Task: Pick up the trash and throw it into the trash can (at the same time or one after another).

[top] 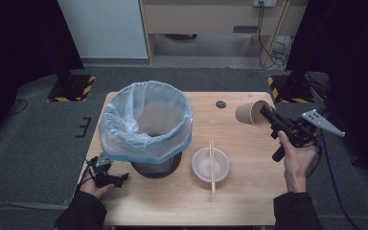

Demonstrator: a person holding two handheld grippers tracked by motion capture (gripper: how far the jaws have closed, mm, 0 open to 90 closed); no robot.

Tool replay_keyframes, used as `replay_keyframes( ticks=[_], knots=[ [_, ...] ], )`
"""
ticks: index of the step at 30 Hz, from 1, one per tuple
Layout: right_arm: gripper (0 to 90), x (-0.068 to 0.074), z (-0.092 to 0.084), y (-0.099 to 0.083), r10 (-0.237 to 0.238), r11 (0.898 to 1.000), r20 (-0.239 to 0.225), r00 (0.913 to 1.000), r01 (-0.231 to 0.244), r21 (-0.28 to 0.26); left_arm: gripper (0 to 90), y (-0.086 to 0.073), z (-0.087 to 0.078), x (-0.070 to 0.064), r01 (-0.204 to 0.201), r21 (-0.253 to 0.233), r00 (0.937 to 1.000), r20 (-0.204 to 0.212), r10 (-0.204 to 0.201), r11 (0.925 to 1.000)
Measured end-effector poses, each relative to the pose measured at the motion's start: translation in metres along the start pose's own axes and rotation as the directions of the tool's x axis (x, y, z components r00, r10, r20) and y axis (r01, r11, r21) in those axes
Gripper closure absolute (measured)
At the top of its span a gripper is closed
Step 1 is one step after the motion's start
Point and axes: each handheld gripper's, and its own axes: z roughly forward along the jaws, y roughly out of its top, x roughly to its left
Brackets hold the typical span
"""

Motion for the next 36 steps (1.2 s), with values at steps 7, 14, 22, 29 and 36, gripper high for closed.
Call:
replay_keyframes(
  ticks=[7, 14, 22, 29, 36],
  knots=[
    [82.3, 0.015, 0.006, 0.016, -0.017, 0.999, -0.033, 0.9993, 0.015, -0.038, 0.0, 0.0, 0.0, 0.0, 0.001, 0.0, 1.0, 0.0, -0.001, 1.0],
    [82.3, 0.029, 0.014, 0.03, -0.03, 0.997, -0.06, 0.9978, 0.025, -0.074, 0.0, 0.0, 0.0, 0.0, 0.001, 0.0, 1.0, 0.0, -0.001, 1.0],
    [82.3, 0.044, 0.025, 0.042, -0.044, 0.995, -0.093, 0.9946, 0.036, -0.088, 0.0, 0.0, 0.0, 0.0, 0.001, 0.0, 1.0, 0.0, -0.001, 1.0],
    [82.3, 0.057, 0.039, 0.047, -0.059, 0.995, -0.125, 0.9904, 0.048, -0.09, 0.0, 0.0, 0.0, 0.0, 0.001, 0.0, 1.0, 0.0, -0.001, 1.0],
    [82.3, 0.071, 0.054, 0.049, -0.065, 0.995, -0.154, 0.986, 0.052, -0.086, 0.0, 0.0, 0.0, 0.0, 0.001, 0.0, 1.0, 0.0, -0.001, 1.0]
  ],
)
